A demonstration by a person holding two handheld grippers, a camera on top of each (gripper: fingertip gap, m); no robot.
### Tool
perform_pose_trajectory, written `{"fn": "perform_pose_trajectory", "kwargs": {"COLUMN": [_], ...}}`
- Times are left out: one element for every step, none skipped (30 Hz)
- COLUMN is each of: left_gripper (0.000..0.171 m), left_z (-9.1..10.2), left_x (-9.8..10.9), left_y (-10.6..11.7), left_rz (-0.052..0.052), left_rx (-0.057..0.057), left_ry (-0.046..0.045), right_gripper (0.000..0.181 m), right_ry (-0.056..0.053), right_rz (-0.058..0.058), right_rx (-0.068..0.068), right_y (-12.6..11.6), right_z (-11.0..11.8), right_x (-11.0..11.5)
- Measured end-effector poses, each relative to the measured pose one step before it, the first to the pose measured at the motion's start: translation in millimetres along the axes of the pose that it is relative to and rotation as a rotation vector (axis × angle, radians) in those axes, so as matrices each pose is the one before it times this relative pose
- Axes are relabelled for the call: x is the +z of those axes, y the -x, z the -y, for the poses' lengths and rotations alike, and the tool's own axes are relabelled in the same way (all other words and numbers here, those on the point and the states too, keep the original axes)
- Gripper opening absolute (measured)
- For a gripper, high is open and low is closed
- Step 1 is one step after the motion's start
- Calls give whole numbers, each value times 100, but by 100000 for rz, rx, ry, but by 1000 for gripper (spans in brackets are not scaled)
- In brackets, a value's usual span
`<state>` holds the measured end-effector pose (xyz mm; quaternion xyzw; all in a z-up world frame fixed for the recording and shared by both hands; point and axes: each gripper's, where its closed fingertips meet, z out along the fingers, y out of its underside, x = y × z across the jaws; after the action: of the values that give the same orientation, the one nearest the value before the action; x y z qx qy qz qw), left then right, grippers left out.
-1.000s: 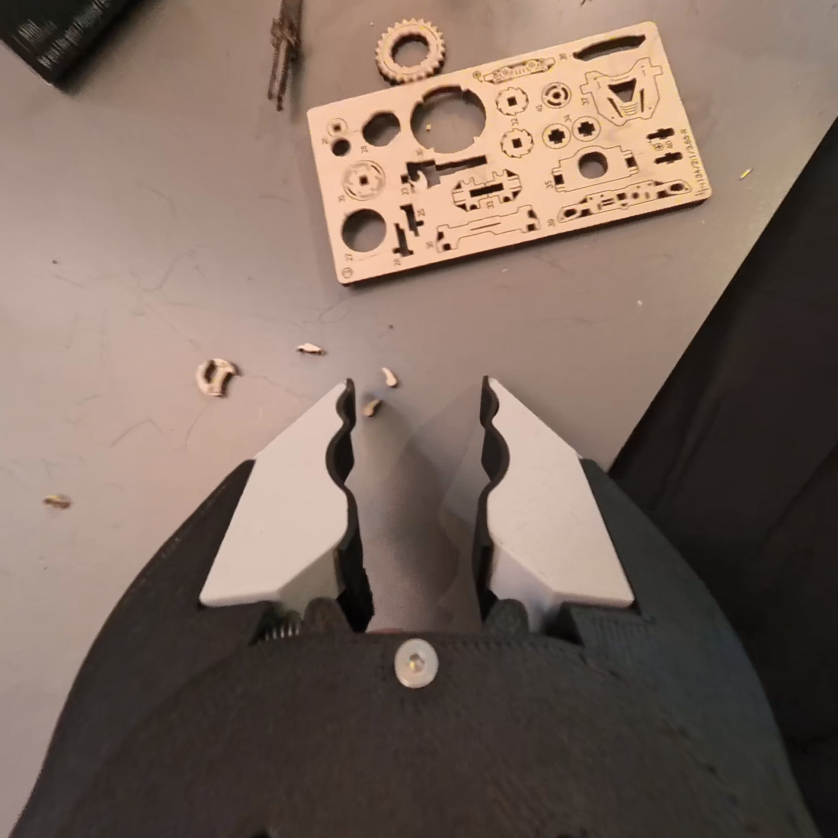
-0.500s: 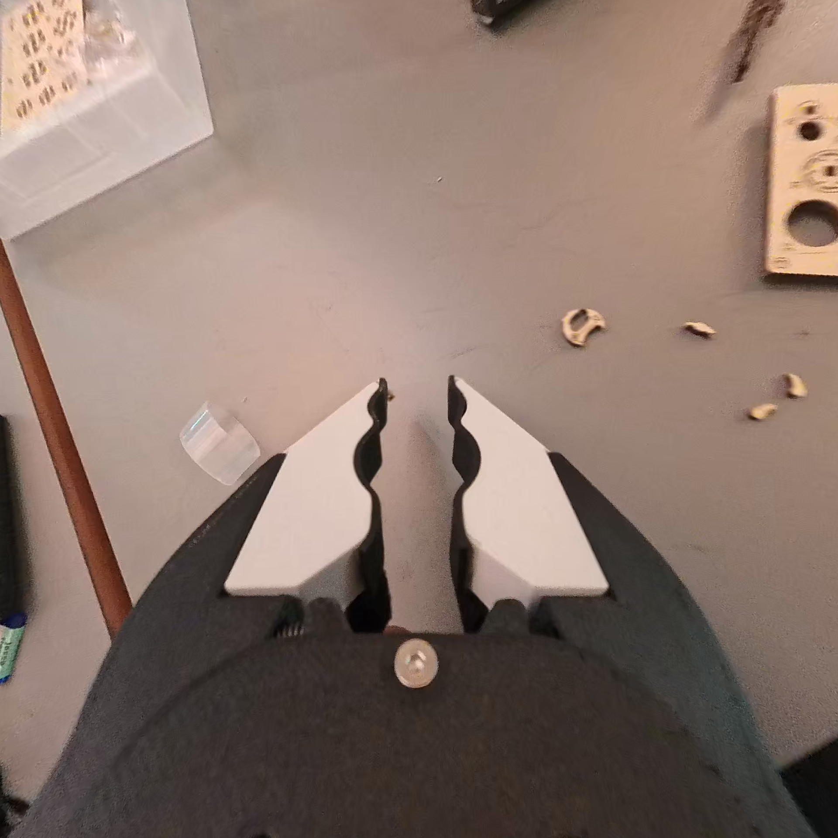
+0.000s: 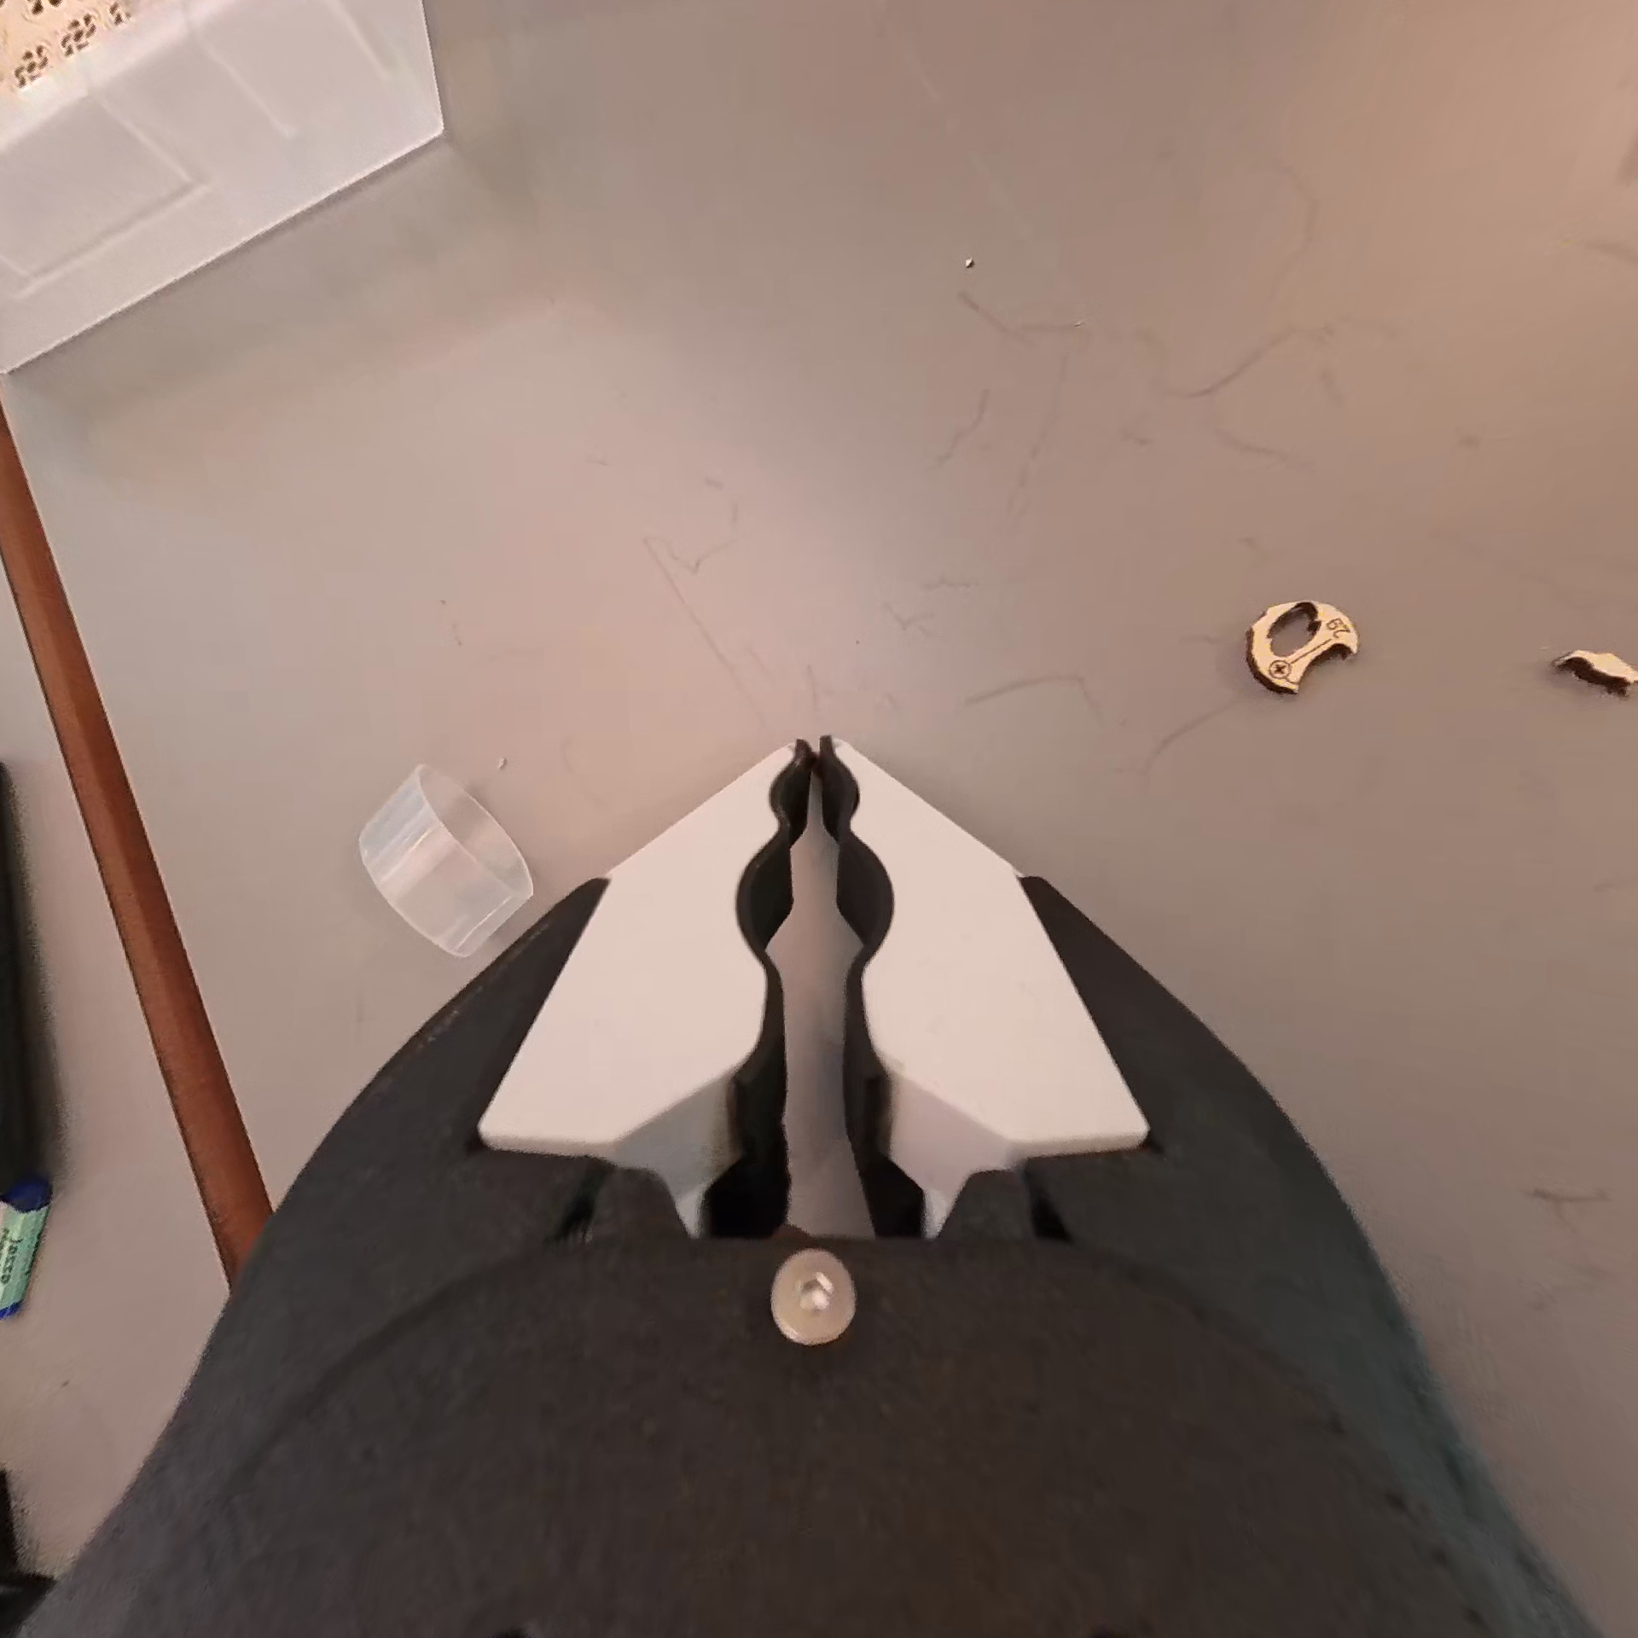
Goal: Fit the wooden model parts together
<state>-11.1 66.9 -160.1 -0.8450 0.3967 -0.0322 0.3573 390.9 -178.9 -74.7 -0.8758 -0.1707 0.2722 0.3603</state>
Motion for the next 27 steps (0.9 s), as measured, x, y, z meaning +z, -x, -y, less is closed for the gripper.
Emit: {"fn": "perform_pose_trajectory", "kwargs": {"left_gripper": [0, 0, 0, 0, 0, 0, 0, 0, 0, 0, 0, 0, 0, 0, 0, 0, 0, 0, 0, 0, 4, 15, 16, 17, 18, 20, 20], "left_z": [33, 21, 31, 84, -29, -14, 79, 204, 65, 145, 376, 476, 186, 139, 225, 29, -392, -295, -24, -15, 73, 250, 146, -36, -224, -129, 18], "left_x": [-41, -38, -52, -80, -98, -121, -191, -229, -218, -253, -319, -251, -81, 12, 78, 197, 246, 24, -219, -335, -374, -259, -106, 80, 263, 292, 261], "left_y": [-161, -108, -249, -425, -318, -409, -643, -882, -900, -998, -1348, -1736, -1682, -1644, -1444, -1241, -504, 581, 1176, 1745, 2131, 1976, 1590, 1246, 617, 185, -73], "left_rz": [-914, -301, -1012, -1804, -679, -995, -2128, -3052, -2449, -2460, -4163, -6099, -5623, -5810, -5376, -5227, -1751, 4142, 5789, 6732, 7133, 5303, 3678, 3249, 917, -271, -834], "left_rx": [322, 369, 288, -211, -195, 223, -217, -648, -418, 116, -125, -784, -1509, -1276, -1313, -959, -416, 1629, 645, -3678, -6030, -5417, -2811, -429, -253, -804, -582], "left_ry": [-224, -29, -244, -706, -31, -126, -727, -1409, -311, -657, -1998, -2428, -487, -481, -1552, -782, 1800, 1188, -500, -644, -917, -1578, -327, 1066, 2414, 1595, 565], "right_gripper": [0, 0, 0, 0, 0, 0, 0, 0, 0, 0, 0, 0, 0, 0, 0, 0, 0, 0, 0, 0, 0, 0, 0, 0, 0, 0, 0], "right_ry": [-59, -87, -75, -89, -107, -108, -82, -34, -18, -13, 17, 82, 90, 85, 118, 120, 169, 164, 55, -79, -116, -152, -211, -170, -57, -43, -84], "right_rz": [106, 103, 55, -43, -101, -48, -40, -68, 10, 136, 116, 118, 248, 277, 239, 217, 216, 138, 13, -5, -21, -167, -191, -76, -140, -247, -155], "right_rx": [202, 136, 71, 11, 29, 71, 81, 64, 65, 96, 80, 15, 7, 4, -29, -70, -60, -89, -59, 19, 12, -119, -144, -58, -77, -94, 15], "right_y": [-51, -34, -24, -20, -30, -19, -21, -36, -12, 11, 1, 17, 38, 48, 33, 35, 41, 20, 10, 4, -2, 0, -6, 4, -9, -20, -22], "right_z": [-50, -16, -23, 9, 4, 4, -7, 0, -21, -14, -10, -24, -17, -2, -21, -20, -34, -35, -14, -4, 6, 28, 50, 37, 36, 27, 39], "right_x": [4, -12, -24, -40, -51, -51, -46, -39, -4, 7, 27, 47, 57, 63, 73, 61, 53, 30, -3, -28, -55, -81, -77, -80, -54, -60, -30]}}
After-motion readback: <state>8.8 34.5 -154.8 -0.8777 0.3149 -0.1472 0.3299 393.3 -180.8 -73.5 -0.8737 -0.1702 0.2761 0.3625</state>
